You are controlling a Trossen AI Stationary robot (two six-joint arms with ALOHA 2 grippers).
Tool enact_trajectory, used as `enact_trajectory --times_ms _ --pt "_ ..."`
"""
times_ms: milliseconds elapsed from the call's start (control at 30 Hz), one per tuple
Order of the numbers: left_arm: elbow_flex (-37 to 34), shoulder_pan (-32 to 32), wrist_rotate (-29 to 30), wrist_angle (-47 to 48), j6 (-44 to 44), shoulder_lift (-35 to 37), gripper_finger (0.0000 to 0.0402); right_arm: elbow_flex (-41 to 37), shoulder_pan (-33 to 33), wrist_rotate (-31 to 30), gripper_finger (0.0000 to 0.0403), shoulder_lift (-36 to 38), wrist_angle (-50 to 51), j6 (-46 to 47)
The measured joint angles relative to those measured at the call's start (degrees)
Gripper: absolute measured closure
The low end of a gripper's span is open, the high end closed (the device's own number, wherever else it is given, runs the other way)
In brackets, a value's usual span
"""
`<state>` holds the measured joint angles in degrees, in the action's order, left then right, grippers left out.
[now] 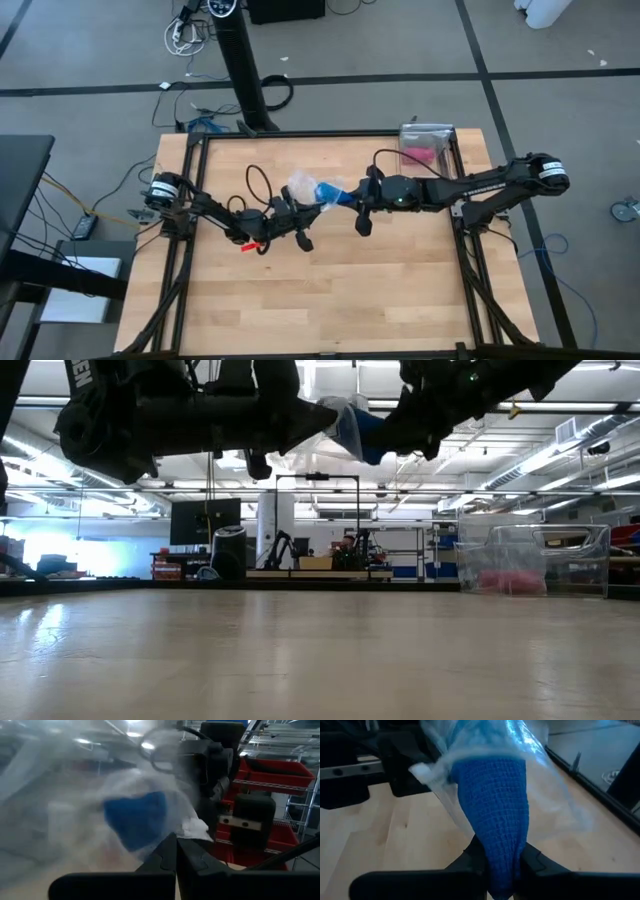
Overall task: Roll bandage
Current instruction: Put the blue bandage into the transparent zip bag
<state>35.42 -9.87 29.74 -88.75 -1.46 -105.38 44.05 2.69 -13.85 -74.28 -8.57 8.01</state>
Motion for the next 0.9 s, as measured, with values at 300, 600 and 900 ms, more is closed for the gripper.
enact_trajectory --times_ms 300,600,900 --pt "-0.04 0.2 0.0 -0.15 -0.6 0.35 0.0402 0.11 1.3 -0.65 0.036 4.23 7.49 -0.89" --pt "1.82 1.31 -3.58 5.12 -8.7 0.39 0.0402 9.07 0.92 -4.71 0.036 2.42 22.17 6.62" --pt "7.45 1.57 -10.76 13.86 -12.85 0.46 0.0402 21.01 1.52 0.06 0.036 -3.57 39.77 -5.77"
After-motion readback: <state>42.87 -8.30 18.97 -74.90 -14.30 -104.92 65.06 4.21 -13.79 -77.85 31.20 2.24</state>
